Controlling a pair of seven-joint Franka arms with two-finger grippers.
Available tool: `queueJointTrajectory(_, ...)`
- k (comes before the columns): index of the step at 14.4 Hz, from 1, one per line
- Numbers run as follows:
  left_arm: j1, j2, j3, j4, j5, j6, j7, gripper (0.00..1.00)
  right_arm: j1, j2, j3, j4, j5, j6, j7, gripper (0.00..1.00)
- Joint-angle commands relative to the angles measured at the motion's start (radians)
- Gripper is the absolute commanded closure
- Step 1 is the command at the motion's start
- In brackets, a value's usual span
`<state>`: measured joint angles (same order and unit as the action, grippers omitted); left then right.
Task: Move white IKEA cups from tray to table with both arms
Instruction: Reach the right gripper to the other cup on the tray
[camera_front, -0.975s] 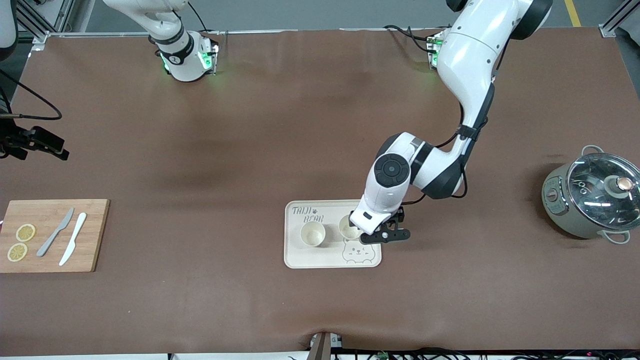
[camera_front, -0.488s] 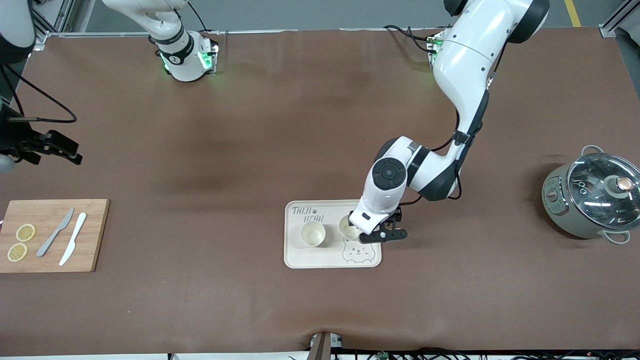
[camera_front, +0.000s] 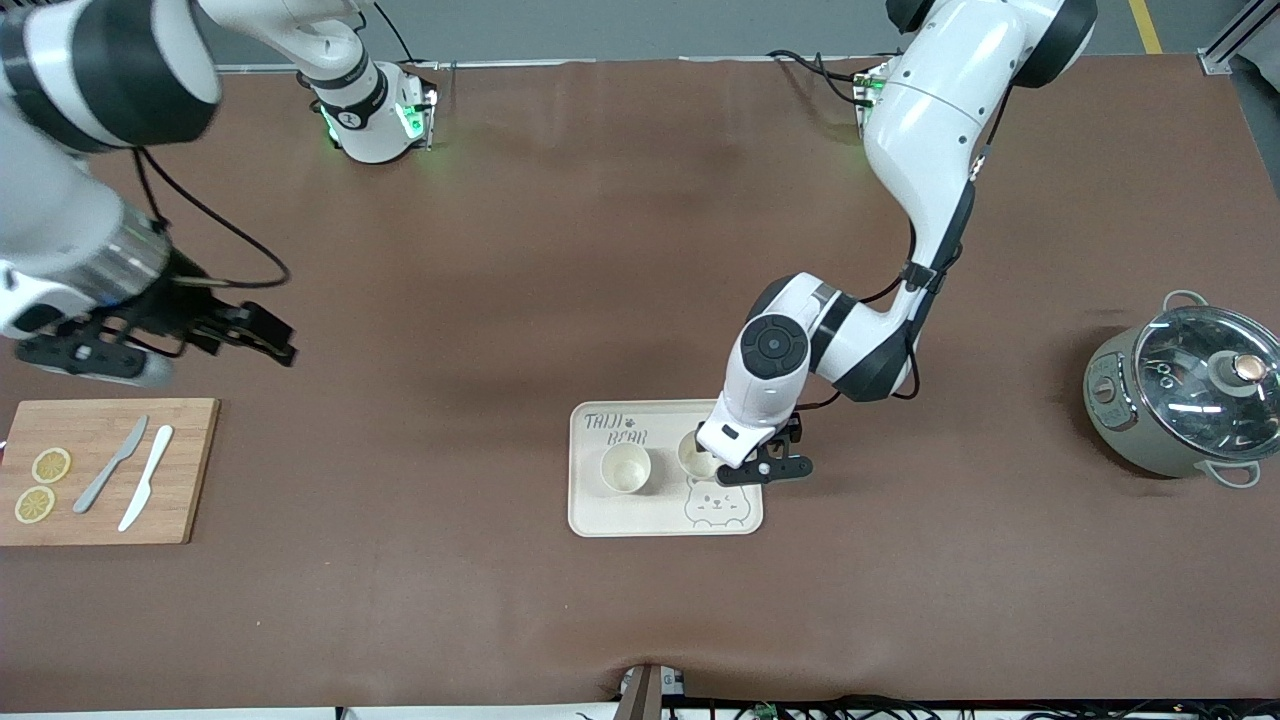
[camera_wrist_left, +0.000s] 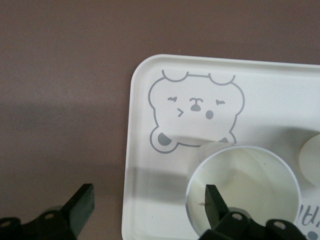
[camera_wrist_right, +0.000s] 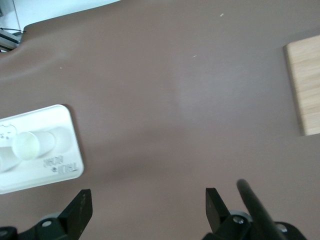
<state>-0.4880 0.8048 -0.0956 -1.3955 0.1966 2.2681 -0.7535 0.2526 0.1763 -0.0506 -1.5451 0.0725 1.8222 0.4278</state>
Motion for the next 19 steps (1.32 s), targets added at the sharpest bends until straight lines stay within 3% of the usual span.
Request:
queueJointTrajectory(1,-0.018,0.031,0.005,0.003,0.044,0.054,-0.062,0.02,0.075,0.136,-0.011,0.134,0.009,0.018,0.144,0.00)
queueJointTrajectory(4,-0.018,0.028,0.005,0.003,0.061,0.065,-0.078,0.03,0.151,0.218,-0.011,0.146,0.007,0.153,0.253,0.00)
queueJointTrajectory(5,-0.018,0.028,0.005,0.003,0.060,0.064,-0.084,0.15,0.169,0.245,-0.011,0.149,0.009,0.205,0.282,0.00)
queueJointTrajectory(6,-0.018,0.027,0.005,0.003,0.060,0.064,-0.111,0.37,0.194,0.274,-0.009,0.149,0.010,0.242,0.304,0.00)
queueJointTrajectory(8,-0.029,0.027,0.007,0.001,0.064,0.064,-0.179,1.00,0.264,0.357,-0.012,0.167,0.006,0.314,0.356,0.00)
queueJointTrajectory(12,-0.029,0.028,0.005,0.001,0.093,0.064,-0.181,1.00,0.335,0.469,-0.012,0.215,0.006,0.387,0.408,0.00)
queueJointTrajectory(19,-0.024,0.019,0.005,0.001,0.093,0.062,-0.181,1.00,0.339,0.517,-0.012,0.217,-0.002,0.443,0.394,0.00)
